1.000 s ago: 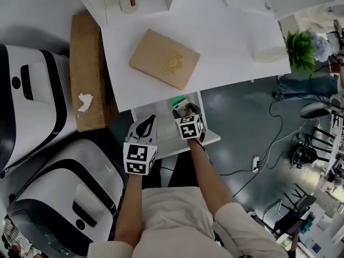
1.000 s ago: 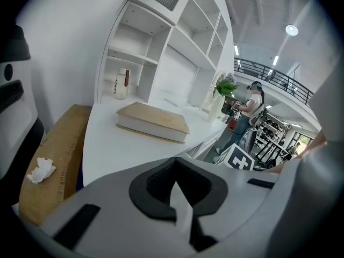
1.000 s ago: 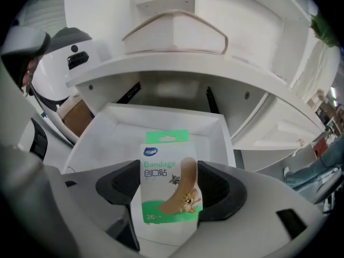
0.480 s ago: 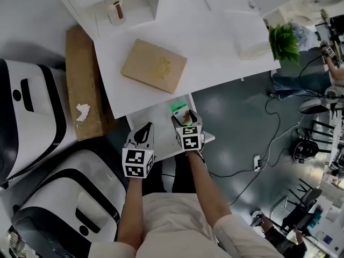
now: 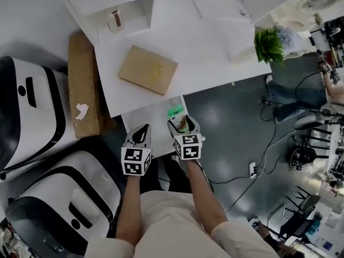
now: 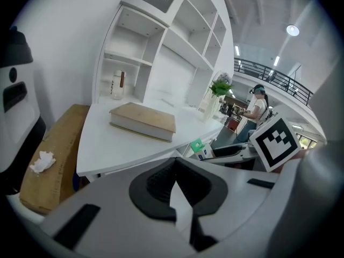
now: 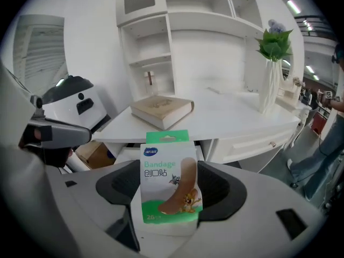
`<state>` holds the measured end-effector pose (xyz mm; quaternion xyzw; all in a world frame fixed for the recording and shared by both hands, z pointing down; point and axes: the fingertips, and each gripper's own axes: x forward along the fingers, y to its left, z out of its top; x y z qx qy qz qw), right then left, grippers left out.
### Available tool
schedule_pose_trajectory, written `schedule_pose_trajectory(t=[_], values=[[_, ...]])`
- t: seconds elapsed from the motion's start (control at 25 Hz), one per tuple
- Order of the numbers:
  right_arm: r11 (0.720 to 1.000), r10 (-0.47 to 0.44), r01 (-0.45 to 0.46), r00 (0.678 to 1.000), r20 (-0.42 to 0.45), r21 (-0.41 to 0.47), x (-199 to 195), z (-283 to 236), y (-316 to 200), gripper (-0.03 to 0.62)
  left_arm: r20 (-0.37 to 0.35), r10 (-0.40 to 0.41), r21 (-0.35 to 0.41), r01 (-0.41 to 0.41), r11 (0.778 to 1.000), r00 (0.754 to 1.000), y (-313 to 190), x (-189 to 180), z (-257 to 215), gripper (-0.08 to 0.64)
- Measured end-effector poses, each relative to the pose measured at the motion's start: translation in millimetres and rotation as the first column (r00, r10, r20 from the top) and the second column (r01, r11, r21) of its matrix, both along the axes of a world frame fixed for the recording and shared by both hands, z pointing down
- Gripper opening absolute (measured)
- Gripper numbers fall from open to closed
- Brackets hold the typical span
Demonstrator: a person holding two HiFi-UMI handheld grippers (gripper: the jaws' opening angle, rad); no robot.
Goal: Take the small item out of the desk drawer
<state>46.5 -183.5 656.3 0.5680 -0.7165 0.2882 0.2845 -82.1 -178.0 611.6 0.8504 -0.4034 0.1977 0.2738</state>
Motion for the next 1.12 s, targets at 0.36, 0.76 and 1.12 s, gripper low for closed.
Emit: schedule_pose_trajectory(t=[0.36,0.76,1.12], values=[[0.987,-0.118,0.105,0.988,0.098,0.125,-9,-61,19,0.344,0.053,-0.088,0.034,0.086,0.996,0.995,39,6,-34,0.017],[0.961,-0.208,0.165,0.961,0.185,0.222,0,-101,61,0.344,0.076,-0.196,0.138,0.185,0.973,0.978,79,12,-89,0.017],[0.933,-0.274,0.207,0.940,0.204,0.295,19,-124,94,0.344,0.068,-0.228,0.160,0.215,0.963,0.971,121,40,-92,0.017]])
